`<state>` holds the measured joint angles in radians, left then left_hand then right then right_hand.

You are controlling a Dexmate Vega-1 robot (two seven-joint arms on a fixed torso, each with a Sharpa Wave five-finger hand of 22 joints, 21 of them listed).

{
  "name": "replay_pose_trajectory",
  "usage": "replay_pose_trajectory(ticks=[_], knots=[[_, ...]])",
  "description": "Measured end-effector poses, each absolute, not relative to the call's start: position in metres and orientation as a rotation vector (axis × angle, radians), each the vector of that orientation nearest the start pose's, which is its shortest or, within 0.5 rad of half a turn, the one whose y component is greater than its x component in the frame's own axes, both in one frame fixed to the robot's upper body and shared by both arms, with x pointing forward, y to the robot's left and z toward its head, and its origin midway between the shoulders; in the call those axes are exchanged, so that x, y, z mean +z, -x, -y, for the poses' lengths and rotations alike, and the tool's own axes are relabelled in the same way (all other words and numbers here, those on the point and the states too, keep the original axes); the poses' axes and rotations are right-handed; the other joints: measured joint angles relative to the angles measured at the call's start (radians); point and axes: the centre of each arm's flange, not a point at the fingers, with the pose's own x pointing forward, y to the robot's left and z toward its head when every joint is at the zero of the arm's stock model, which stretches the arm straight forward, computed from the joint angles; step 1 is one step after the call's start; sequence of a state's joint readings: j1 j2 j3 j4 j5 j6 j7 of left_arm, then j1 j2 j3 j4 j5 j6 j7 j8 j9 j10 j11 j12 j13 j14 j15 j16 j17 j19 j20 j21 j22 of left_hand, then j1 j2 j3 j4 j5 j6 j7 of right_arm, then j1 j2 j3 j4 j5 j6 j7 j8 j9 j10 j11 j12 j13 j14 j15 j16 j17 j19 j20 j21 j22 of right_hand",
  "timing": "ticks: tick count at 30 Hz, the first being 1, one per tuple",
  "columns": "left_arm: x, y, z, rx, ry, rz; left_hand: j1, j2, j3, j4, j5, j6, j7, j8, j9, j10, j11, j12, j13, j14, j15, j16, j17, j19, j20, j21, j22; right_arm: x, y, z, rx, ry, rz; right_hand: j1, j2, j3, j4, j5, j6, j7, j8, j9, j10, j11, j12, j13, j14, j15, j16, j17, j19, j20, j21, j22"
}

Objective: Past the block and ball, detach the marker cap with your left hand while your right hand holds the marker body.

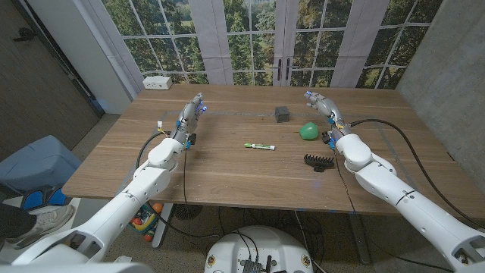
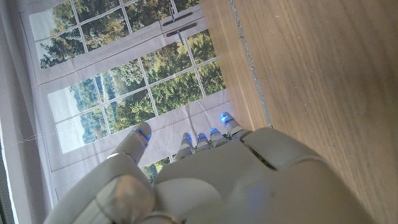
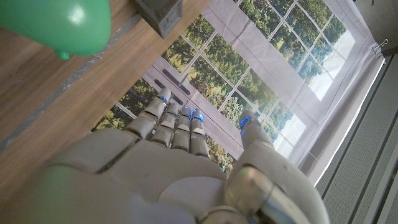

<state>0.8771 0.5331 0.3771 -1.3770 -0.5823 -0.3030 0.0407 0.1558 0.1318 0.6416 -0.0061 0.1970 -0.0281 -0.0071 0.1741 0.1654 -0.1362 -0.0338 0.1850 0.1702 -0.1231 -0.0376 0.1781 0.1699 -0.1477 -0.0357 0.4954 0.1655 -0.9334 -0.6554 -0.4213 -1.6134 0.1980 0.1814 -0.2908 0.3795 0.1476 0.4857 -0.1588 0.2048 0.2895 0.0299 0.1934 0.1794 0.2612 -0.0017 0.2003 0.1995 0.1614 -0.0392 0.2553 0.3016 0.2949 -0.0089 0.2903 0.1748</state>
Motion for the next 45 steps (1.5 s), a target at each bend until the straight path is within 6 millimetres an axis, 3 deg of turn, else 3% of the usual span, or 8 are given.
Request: replay_pose_trajectory(ticks=[10,15,22,25,37,38,45], knots=[[-0.025,-0.631,-0.280,-0.170,-0.027,0.643,0.000,0.000,0.000,0.000,0.000,0.003,-0.004,0.000,0.000,0.000,0.000,0.000,0.000,0.002,0.002,0.000,0.000,0.011,0.000,-0.004,0.000,-0.001,-0.584,0.253,-0.003,0.562,0.767,0.015,-0.015,0.000,0.000,0.000,0.007,-0.007,0.000,0.000,0.007,-0.004,0.000,0.000,0.009,-0.002,0.004,0.001,0.003,0.003,0.000,0.000],[-0.025,-0.629,-0.279,-0.164,-0.029,0.644,0.000,0.000,0.004,-0.004,0.000,0.003,-0.004,0.000,0.000,0.000,0.000,0.000,0.000,0.004,0.004,0.000,0.000,0.011,0.000,-0.004,0.000,-0.001,-0.581,0.252,-0.021,0.613,0.774,0.013,-0.010,0.000,0.000,0.000,0.007,-0.007,0.000,0.000,0.013,0.002,0.000,0.000,0.014,0.004,0.008,0.003,0.004,0.004,0.000,0.000],[-0.025,-0.628,-0.278,-0.160,-0.030,0.644,0.000,0.000,0.004,-0.004,0.000,0.003,-0.004,0.000,0.000,0.009,-0.002,0.000,0.000,0.004,0.004,0.000,0.000,0.016,0.005,-0.007,0.000,-0.002,-0.578,0.252,-0.059,0.701,0.769,0.026,0.003,0.000,0.000,0.008,0.014,-0.014,0.001,0.000,0.031,-0.008,0.007,0.000,0.027,0.002,0.019,0.007,0.012,0.024,0.000,0.000],[-0.025,-0.628,-0.278,-0.154,-0.032,0.644,0.000,0.000,0.001,-0.007,0.000,0.003,-0.004,0.000,0.000,0.009,-0.002,0.000,0.000,0.004,0.004,0.000,0.000,0.016,0.005,-0.011,0.000,0.000,-0.567,0.245,-0.054,0.745,0.785,0.026,0.003,0.000,0.000,0.008,0.018,-0.018,0.007,0.002,0.039,-0.011,0.008,0.002,0.036,0.000,0.023,0.012,0.016,0.027,0.000,0.004],[-0.026,-0.628,-0.276,-0.157,-0.031,0.643,0.000,0.000,0.004,-0.013,0.000,0.014,-0.004,0.000,0.000,0.009,-0.002,0.000,0.000,0.009,-0.002,0.000,0.000,0.021,0.000,-0.015,0.000,-0.006,-0.575,0.257,-0.154,0.875,0.725,0.035,0.012,0.004,-0.004,0.017,0.025,-0.025,0.007,0.005,0.050,-0.033,0.015,0.003,0.037,0.002,0.030,0.021,0.023,0.034,-0.006,0.005],[-0.026,-0.628,-0.276,-0.156,-0.033,0.641,0.000,0.000,0.004,-0.013,0.000,0.014,-0.004,0.000,0.000,0.009,-0.002,0.000,0.000,0.011,0.000,0.000,0.000,0.021,0.000,-0.015,0.000,-0.004,-0.551,0.237,-0.106,0.895,0.773,0.035,0.012,0.004,-0.004,0.019,0.025,-0.025,0.007,0.005,0.053,-0.036,0.015,0.003,0.037,0.002,0.030,0.021,0.023,0.034,-0.006,0.005],[-0.026,-0.628,-0.274,-0.161,-0.033,0.641,0.000,0.000,0.007,-0.015,0.000,0.014,-0.004,0.000,0.000,0.015,0.004,0.005,0.000,0.015,0.004,0.000,0.000,0.031,0.001,-0.023,0.000,-0.006,-0.545,0.232,-0.132,0.969,0.763,0.055,0.014,0.008,-0.008,0.025,0.021,-0.029,0.007,0.005,0.051,-0.045,0.015,0.008,0.045,0.001,0.038,0.025,0.019,0.038,-0.006,0.009]])
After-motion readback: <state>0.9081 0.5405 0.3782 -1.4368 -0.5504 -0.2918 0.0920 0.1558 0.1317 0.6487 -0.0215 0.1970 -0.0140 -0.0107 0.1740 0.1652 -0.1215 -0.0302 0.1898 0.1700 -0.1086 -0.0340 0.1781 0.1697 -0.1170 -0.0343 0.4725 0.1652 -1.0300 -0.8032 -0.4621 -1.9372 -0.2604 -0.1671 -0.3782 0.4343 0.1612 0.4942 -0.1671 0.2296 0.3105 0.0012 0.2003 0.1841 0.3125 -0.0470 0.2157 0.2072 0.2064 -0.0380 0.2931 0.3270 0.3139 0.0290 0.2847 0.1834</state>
